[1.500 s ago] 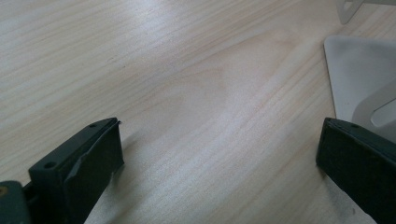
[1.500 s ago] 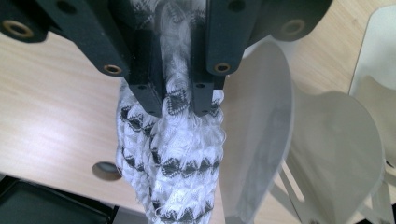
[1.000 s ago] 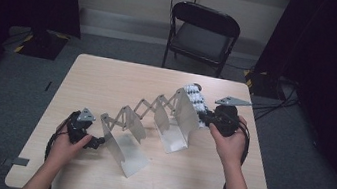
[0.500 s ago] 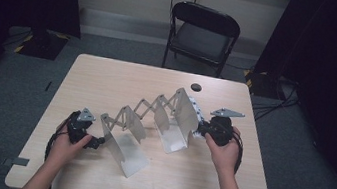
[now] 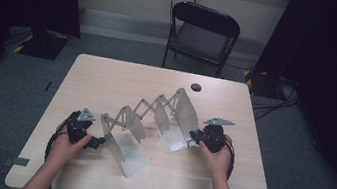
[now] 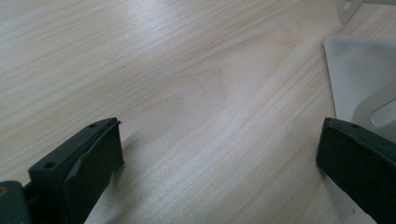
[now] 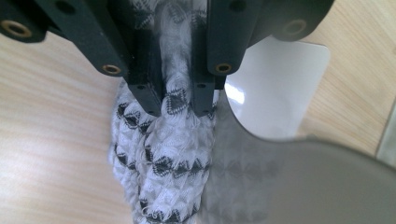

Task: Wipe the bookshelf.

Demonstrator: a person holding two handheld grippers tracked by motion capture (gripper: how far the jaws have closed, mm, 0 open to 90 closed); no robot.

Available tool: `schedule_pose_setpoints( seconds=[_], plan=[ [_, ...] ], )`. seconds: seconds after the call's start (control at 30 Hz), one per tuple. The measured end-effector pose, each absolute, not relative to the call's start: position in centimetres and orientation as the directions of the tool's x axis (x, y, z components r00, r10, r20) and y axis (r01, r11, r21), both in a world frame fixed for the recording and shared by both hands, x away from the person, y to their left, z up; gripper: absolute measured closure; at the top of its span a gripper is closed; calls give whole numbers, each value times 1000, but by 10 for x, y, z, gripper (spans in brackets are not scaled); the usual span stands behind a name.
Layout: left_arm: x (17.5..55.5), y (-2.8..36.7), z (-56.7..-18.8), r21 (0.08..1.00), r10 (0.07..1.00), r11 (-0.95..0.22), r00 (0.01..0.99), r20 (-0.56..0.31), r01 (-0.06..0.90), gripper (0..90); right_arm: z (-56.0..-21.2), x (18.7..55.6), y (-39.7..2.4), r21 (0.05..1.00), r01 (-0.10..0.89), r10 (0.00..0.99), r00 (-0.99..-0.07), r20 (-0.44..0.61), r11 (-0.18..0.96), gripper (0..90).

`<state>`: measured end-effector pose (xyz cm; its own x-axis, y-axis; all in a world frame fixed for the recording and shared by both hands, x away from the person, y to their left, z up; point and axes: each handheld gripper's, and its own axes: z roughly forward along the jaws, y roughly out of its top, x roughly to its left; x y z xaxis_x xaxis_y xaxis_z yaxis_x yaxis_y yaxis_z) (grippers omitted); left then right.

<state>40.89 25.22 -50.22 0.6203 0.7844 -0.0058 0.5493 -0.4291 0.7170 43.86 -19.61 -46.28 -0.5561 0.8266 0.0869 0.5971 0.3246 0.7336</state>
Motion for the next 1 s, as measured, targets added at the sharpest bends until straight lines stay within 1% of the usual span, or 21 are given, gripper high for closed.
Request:
schedule_pose_setpoints(
  seconds=[0.1,0.43,0.87,1.0],
  plan=[
    [409,252,-502,718,784,-429,621,-6,548,1,-471,439,-195,723,607,827,-555,89,329,769],
    [408,252,-502,715,786,-432,619,-2,550,2,-482,439,-195,712,611,820,-565,87,346,763],
    [408,252,-502,717,786,-429,618,-4,550,2,-481,423,-204,695,612,806,-586,78,377,757],
    [408,252,-502,717,786,-429,618,-4,550,2,-480,416,-211,697,616,815,-575,78,368,758]
  ],
)
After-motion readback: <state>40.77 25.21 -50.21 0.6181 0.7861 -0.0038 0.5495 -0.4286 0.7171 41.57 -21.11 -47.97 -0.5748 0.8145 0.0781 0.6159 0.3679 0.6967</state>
